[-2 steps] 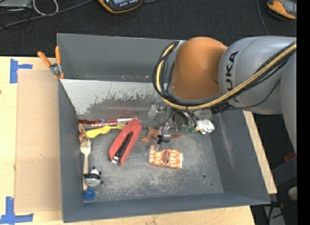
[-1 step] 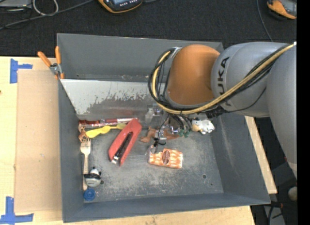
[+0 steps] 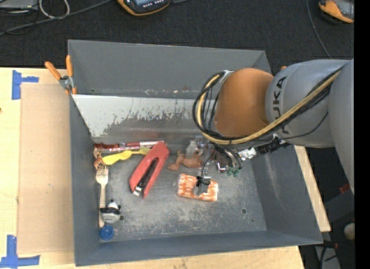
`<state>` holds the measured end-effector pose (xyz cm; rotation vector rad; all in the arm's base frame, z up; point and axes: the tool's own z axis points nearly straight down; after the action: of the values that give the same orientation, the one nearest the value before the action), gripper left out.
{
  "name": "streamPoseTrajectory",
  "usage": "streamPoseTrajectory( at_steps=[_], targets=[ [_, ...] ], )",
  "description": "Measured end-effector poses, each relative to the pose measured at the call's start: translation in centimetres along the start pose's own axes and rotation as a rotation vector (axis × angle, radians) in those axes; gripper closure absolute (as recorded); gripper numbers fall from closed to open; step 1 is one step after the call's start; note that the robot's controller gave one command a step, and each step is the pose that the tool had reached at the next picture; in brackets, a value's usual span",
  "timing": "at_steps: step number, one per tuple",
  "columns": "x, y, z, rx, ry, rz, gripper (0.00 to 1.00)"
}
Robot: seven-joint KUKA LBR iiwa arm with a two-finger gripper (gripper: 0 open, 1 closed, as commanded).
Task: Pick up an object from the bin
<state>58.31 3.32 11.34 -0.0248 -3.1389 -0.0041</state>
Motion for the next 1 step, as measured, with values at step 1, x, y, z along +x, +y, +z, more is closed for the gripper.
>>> streamPoseTrajectory(
  at_steps=[1],
  targets=[
    [1.29,-3.63,1.89,0.001,0.004,0.007,0.0]
  ],
)
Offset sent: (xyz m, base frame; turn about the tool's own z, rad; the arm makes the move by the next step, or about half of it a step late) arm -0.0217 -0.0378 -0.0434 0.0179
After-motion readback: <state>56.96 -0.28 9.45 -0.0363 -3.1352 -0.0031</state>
